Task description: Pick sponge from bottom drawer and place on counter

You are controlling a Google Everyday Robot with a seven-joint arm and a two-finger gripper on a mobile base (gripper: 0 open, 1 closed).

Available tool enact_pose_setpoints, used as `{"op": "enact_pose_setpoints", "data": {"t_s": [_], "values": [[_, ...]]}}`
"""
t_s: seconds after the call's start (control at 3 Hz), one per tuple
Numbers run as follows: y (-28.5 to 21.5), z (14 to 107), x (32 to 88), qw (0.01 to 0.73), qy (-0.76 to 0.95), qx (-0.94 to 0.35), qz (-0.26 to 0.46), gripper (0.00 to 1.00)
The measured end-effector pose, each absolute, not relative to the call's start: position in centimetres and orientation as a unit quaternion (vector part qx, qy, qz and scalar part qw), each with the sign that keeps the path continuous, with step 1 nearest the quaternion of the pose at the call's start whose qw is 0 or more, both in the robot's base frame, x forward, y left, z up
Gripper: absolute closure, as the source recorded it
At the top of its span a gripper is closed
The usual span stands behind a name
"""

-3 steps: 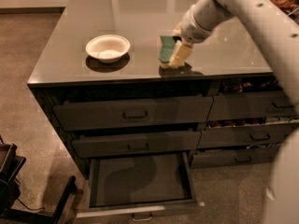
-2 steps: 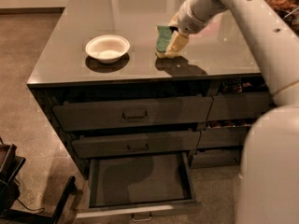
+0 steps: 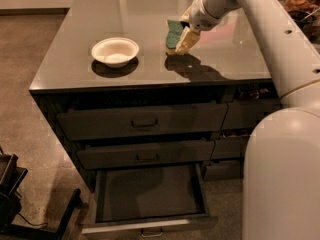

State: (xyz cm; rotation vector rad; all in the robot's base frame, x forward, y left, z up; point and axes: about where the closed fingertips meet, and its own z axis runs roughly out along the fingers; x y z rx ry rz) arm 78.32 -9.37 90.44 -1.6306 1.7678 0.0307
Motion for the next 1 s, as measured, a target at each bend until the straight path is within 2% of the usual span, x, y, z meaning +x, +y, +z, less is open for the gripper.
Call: {"op": "enact_pose_setpoints", "data": {"t_s": [1.0], "values": [[-9.36, 90.43, 78.32, 0.36, 0.686, -0.633, 0.012, 0.11]]}}
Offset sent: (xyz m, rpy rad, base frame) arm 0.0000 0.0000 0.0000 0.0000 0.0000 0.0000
